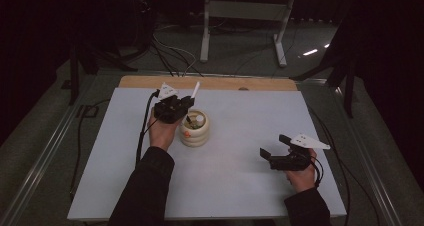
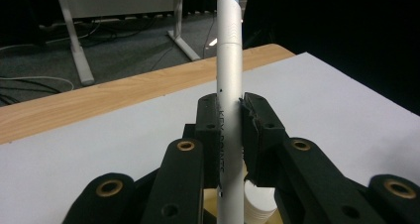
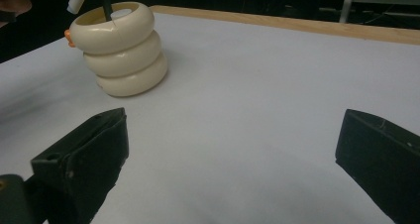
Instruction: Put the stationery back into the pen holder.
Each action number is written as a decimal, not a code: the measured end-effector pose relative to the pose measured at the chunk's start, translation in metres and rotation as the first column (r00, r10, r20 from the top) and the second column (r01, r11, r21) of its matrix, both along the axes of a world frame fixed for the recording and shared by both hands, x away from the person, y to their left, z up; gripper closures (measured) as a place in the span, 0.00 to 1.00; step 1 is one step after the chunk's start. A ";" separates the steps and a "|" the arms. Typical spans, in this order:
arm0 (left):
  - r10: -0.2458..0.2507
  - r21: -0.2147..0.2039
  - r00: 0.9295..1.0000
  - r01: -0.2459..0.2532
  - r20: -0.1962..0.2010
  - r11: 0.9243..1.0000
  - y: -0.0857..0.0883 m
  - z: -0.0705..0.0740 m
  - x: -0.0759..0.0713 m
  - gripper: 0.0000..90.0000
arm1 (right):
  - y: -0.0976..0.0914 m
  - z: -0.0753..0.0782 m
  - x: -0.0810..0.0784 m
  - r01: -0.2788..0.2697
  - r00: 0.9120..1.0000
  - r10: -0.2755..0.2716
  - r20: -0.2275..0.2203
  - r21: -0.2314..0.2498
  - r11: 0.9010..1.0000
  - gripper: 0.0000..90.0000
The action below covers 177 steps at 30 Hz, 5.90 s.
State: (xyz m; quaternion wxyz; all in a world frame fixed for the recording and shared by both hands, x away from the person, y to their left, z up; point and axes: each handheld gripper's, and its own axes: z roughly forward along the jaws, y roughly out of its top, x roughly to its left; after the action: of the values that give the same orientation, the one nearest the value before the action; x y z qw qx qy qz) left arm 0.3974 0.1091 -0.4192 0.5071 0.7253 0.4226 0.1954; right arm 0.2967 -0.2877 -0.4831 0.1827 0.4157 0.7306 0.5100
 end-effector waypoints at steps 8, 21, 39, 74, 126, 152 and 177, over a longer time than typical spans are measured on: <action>-0.010 -0.010 1.000 0.010 0.007 1.000 -0.003 -0.003 0.001 0.88 | 0.000 0.000 0.000 -0.001 1.000 0.001 0.000 0.000 1.000 0.00; -0.009 -0.023 1.000 0.010 0.027 1.000 -0.008 -0.011 0.004 0.88 | 0.000 0.000 0.000 -0.001 1.000 0.001 0.000 0.001 1.000 0.00; -0.009 -0.024 1.000 0.010 0.006 1.000 -0.004 -0.033 0.001 0.88 | 0.000 0.000 0.000 -0.001 1.000 0.001 0.000 0.000 1.000 0.00; -0.054 -0.002 0.998 0.054 0.031 0.999 0.000 -0.033 -0.014 0.88 | -0.001 0.000 0.000 -0.001 1.000 0.001 0.000 0.000 1.000 0.01; -0.067 0.037 0.998 0.067 0.021 0.997 0.004 -0.049 -0.014 0.87 | 0.000 -0.001 0.001 -0.003 1.000 0.003 -0.001 -0.004 1.000 0.00; -0.129 0.042 0.992 0.128 0.014 0.991 -0.002 -0.040 -0.022 0.43 | 0.000 -0.001 0.001 -0.004 1.000 0.004 0.000 -0.006 1.000 0.00; 0.045 0.129 0.999 -0.041 -0.026 0.991 0.037 -0.024 -0.032 0.00 | 0.000 -0.001 0.000 -0.002 1.000 0.002 -0.003 -0.004 1.000 0.00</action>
State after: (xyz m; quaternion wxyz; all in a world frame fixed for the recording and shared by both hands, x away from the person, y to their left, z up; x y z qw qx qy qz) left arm 0.3655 0.1457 -0.4433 0.4487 0.7500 0.4321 0.2226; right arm 0.2969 -0.2876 -0.4841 0.1822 0.4153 0.7323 0.5080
